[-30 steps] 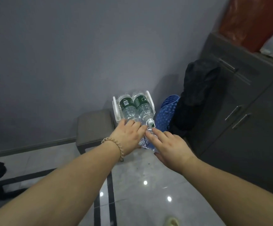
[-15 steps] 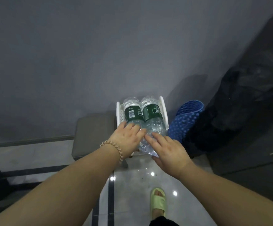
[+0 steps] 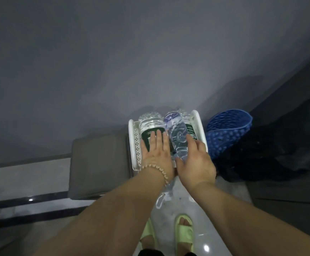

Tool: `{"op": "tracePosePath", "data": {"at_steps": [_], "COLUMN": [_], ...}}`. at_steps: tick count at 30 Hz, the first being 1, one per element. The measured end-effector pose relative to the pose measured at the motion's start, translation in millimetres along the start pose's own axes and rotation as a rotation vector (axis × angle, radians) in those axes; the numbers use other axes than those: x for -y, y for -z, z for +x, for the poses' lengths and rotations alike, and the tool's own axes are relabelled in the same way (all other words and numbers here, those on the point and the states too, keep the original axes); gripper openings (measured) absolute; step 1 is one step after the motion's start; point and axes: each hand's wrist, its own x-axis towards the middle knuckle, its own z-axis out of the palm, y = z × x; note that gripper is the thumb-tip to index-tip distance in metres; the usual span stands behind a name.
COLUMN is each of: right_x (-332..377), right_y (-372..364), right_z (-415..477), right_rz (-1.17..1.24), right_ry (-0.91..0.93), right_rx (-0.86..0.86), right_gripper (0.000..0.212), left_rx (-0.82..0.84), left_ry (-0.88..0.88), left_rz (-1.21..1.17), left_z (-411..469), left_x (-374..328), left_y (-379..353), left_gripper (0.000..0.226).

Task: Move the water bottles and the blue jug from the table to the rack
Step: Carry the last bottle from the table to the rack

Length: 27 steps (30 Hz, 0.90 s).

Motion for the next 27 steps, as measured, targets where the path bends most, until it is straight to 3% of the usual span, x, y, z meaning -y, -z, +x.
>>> {"op": "tracePosePath", "data": {"at_steps": [5, 9, 13, 18, 27], "right_x": [10.6, 16.1, 25.0, 14.9, 21.1], "right_y": [-35.8, -56.1, -69.8, -74.5, -83.8], "right_z": [16.9, 14.9, 19.9, 24.7, 24.9], "right_rz": [-0.010, -0.064, -0.028, -0.153, -0.262], "right_ry": [-0.080, -0.053, -0.030, 0.070, 0.065], "right_rx": [0.002, -0.011, 0.026, 0.132, 0.176], "right_gripper": [0.075, 0.075, 0.077, 0.077, 0.075], "left_rx": [0.038, 0.081, 0.053, 0.106, 0.097], "left_ry": [-0.132, -0.171, -0.190, -0.183, -0.172], "left_rz": [-0.019, -0.059, -0.066, -0.083, -0.093], "left_z": [28.3, 35.6, 34.8, 32.3, 27.9], "left_x": [18.3, 39.0, 51.3, 69.6, 80.9], "left_y": [-36.4, -51.7, -55.4, -53.5, -54.0], "left_gripper": [0.078, 0.100, 0.102, 0.132, 0.134]}}
